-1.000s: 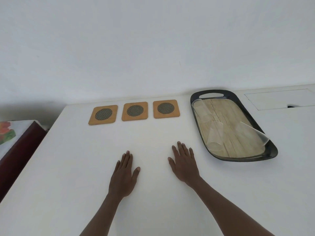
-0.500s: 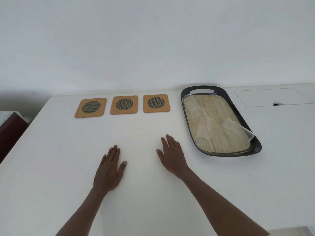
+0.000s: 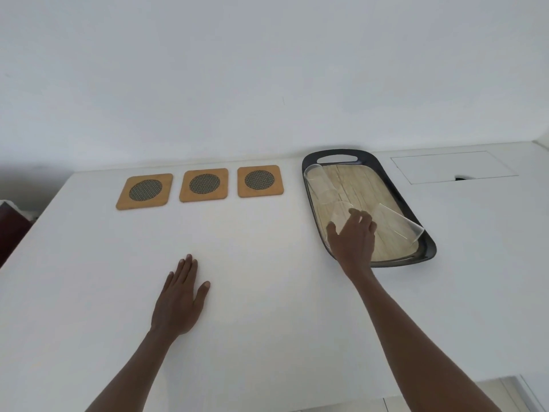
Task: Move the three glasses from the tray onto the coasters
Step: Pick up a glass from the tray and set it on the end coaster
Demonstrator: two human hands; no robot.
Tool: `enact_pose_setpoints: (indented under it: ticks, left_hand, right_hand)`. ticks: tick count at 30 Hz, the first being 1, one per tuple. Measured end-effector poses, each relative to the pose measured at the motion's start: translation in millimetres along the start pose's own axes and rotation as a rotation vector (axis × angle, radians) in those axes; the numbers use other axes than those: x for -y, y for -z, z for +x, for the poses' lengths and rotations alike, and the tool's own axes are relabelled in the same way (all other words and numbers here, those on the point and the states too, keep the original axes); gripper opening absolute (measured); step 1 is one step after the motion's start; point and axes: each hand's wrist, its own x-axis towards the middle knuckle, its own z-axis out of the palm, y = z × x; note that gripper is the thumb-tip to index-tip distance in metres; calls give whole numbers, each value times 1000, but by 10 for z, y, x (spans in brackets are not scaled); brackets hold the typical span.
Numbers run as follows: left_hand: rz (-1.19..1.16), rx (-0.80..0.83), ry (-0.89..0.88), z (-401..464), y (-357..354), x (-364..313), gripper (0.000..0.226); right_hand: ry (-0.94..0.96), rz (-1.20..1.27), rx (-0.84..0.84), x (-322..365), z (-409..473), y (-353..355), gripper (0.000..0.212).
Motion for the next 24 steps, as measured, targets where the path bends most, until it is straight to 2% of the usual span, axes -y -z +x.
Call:
enact_pose_setpoints:
  ticks: [8,15,20,24]
  left_hand:
    - [10,15,20,-5,20,-42,70]
    - [21,49,55,-18,26,-112,69]
    - [3,29,141,7,-24,-307,62]
    - [8,15,142,1,-16,-331,66]
  right_hand:
    - [-201,-12,128,-150,74,-109,73]
    - [-272,26,205,-100,125,-218,83]
    - [-269,65,222,-114,124,-260,76]
    - [-277,121,213,-124,148,-268,67]
